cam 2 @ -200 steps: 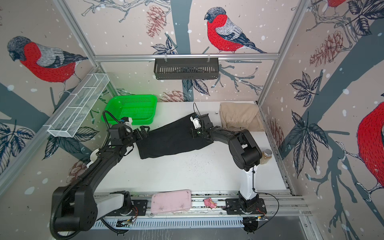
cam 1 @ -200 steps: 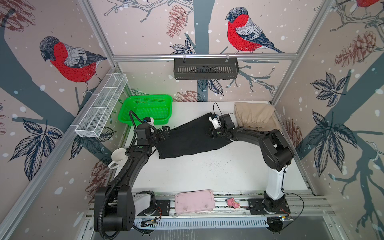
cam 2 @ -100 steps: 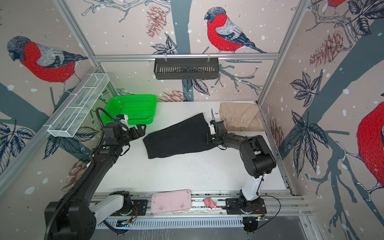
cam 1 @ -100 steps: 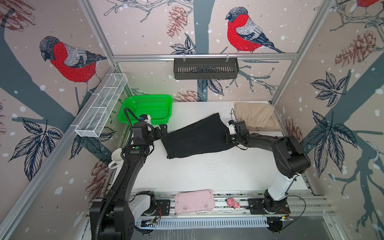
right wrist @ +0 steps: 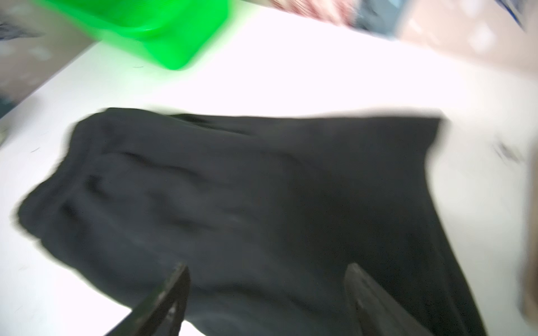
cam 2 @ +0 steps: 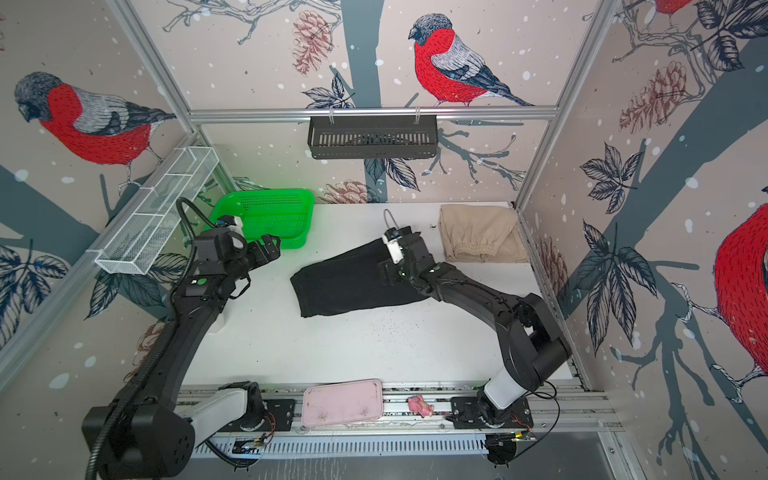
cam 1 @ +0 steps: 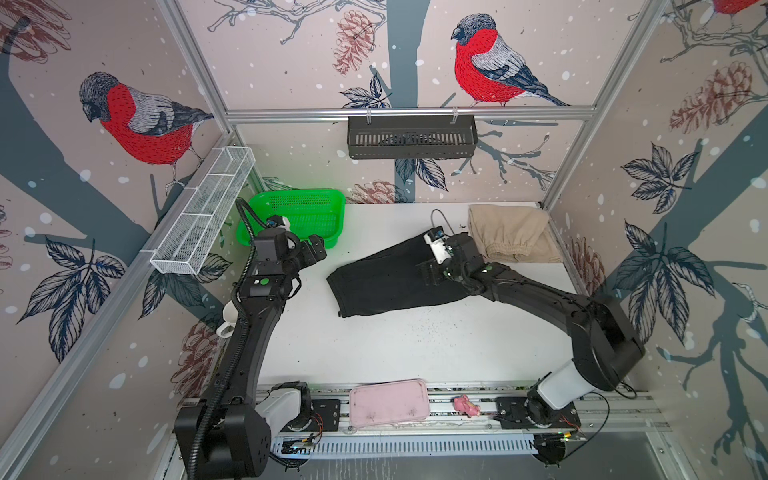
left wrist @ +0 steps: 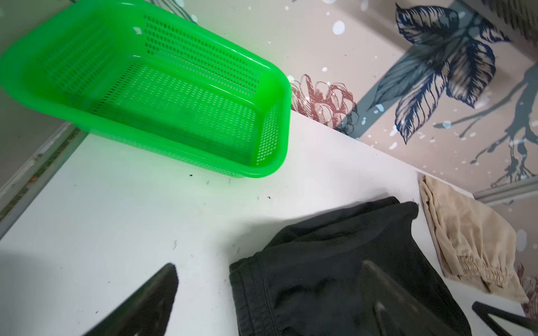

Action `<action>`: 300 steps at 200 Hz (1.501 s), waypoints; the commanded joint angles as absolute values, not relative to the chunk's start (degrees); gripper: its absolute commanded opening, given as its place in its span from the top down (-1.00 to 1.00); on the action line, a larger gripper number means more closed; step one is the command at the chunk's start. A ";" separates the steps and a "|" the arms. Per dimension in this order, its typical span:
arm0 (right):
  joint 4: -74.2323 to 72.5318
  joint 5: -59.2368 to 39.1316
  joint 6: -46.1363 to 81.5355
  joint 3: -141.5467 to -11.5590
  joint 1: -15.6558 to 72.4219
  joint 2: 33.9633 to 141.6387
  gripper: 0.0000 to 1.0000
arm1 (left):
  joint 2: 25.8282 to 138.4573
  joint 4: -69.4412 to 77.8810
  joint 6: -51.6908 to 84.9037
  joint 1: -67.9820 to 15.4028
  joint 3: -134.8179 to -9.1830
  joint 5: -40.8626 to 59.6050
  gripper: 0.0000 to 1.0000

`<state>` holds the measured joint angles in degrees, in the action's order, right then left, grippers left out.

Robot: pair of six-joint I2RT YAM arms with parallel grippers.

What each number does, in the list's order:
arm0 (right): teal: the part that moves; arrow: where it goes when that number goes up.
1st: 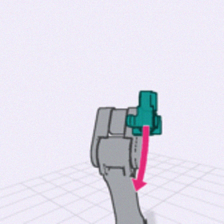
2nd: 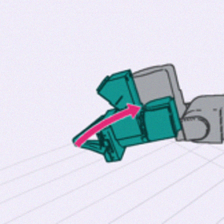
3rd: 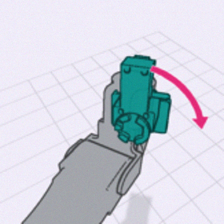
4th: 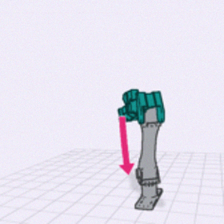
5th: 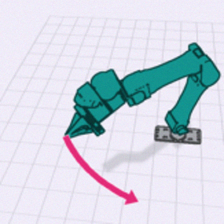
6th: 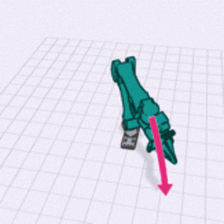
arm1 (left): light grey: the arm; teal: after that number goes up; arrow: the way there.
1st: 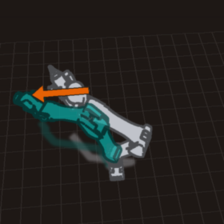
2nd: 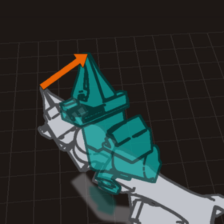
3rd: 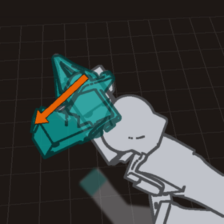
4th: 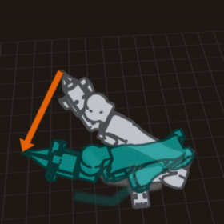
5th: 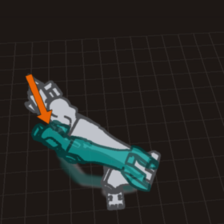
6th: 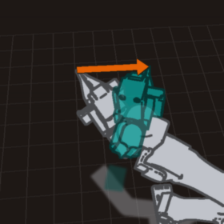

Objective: Fold and stack the shorts

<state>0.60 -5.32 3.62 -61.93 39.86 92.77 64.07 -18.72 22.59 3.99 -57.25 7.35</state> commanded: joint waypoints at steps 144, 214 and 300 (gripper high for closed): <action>4.18 13.87 -33.34 -85.96 68.03 122.91 -0.99 | 64.60 -31.81 18.71 10.02 -62.41 11.12 -0.95; 2.68 20.52 -39.96 -87.54 67.59 128.40 -0.99 | 64.17 -30.08 18.39 10.11 -59.31 11.96 -0.95; 0.97 11.95 -36.36 -87.10 66.07 129.39 0.73 | 64.62 -30.01 21.37 10.22 -55.30 9.30 -0.95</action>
<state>-1.83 17.21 -39.03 -87.24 66.87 129.14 64.84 -30.57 19.25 10.11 -57.52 10.31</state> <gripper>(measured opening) 0.326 0.973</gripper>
